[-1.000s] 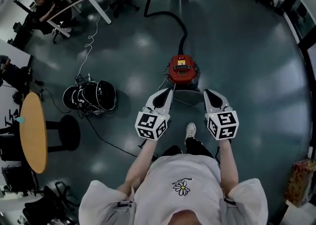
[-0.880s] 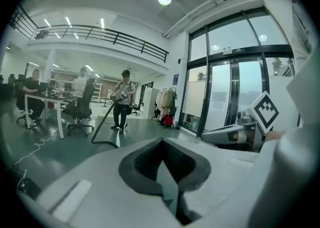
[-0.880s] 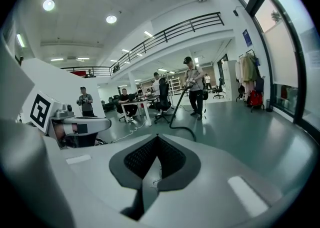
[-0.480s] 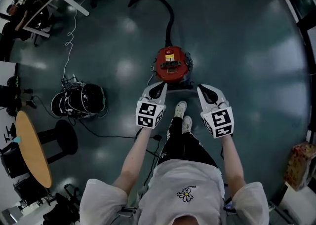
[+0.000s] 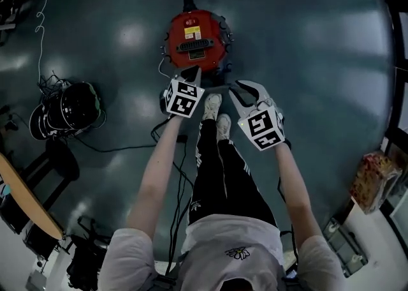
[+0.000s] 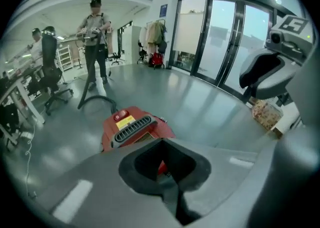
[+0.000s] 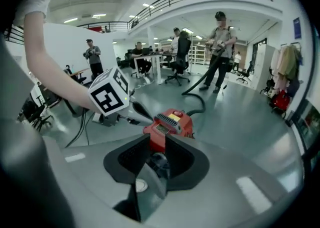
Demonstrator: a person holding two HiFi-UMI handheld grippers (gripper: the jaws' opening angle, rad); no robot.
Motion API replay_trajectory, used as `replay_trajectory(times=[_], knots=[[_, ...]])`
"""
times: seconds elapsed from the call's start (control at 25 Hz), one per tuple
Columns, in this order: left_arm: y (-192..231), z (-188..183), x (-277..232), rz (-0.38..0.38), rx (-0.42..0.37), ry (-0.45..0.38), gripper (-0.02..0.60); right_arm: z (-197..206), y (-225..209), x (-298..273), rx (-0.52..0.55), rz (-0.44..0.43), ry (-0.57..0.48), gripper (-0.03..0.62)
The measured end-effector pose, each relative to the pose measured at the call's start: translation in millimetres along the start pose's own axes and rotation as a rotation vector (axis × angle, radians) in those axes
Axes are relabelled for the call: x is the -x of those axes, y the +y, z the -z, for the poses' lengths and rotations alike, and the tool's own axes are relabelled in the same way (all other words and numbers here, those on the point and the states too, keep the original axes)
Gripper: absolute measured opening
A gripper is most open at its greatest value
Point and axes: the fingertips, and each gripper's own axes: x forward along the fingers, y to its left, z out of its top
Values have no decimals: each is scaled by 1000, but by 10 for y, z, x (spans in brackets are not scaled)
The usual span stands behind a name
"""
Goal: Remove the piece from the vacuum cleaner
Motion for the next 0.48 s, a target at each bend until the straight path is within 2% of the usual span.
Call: replay_trajectory(times=[0.12,0.32,0.4,0.48], knots=[[78,209,-338,12,-25,66,1,453,102,-447,84,-85,140,177],[199,297,-536,4,-24,73,1,1395,287,-959,221,-215,399,212],[217,307,-607,8,-40,81,0,1677,254,-1092,228,-231,476,218],[211,353,-687,20,-46,101,1,1849,203,-1186,184,-235,520,213]])
